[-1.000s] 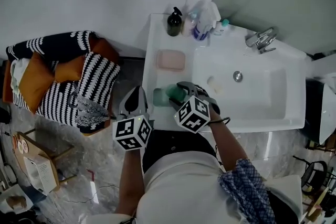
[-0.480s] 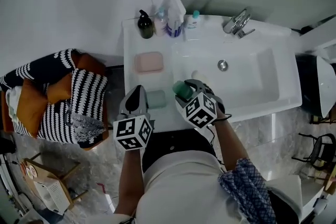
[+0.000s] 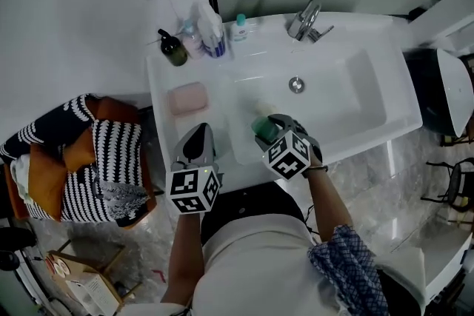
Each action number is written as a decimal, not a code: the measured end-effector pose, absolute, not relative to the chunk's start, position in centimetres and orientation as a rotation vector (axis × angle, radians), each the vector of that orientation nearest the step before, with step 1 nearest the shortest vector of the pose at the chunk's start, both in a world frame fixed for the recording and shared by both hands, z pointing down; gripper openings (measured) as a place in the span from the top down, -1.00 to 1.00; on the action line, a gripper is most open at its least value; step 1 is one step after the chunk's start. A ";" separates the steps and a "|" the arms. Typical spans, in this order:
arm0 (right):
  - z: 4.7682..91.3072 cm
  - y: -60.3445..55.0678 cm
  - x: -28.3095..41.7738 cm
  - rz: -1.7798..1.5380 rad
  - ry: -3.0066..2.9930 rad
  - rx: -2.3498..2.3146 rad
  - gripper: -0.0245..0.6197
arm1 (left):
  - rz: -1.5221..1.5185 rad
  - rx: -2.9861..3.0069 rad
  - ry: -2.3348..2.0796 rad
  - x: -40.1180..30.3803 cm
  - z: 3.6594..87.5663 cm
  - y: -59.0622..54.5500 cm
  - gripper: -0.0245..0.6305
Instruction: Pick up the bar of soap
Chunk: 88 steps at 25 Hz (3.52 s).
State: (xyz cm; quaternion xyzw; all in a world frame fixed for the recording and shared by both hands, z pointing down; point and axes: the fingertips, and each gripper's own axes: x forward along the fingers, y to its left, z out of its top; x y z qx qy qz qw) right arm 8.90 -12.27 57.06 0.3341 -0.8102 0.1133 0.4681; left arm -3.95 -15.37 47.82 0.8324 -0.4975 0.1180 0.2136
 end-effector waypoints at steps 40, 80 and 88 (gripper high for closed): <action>69.0 -20.1 25.1 0.982 -1.688 1.238 0.68 | 0.501 2.276 -1.172 2.0 52.2 -19.9 0.90; 54.4 -20.7 28.3 1.111 -2.035 1.892 0.41 | 0.308 2.295 -1.278 -1.5 47.9 -18.8 0.90; 48.0 -18.3 26.0 0.872 -2.144 2.015 0.82 | 0.263 2.318 -1.288 -2.4 47.1 -16.4 0.90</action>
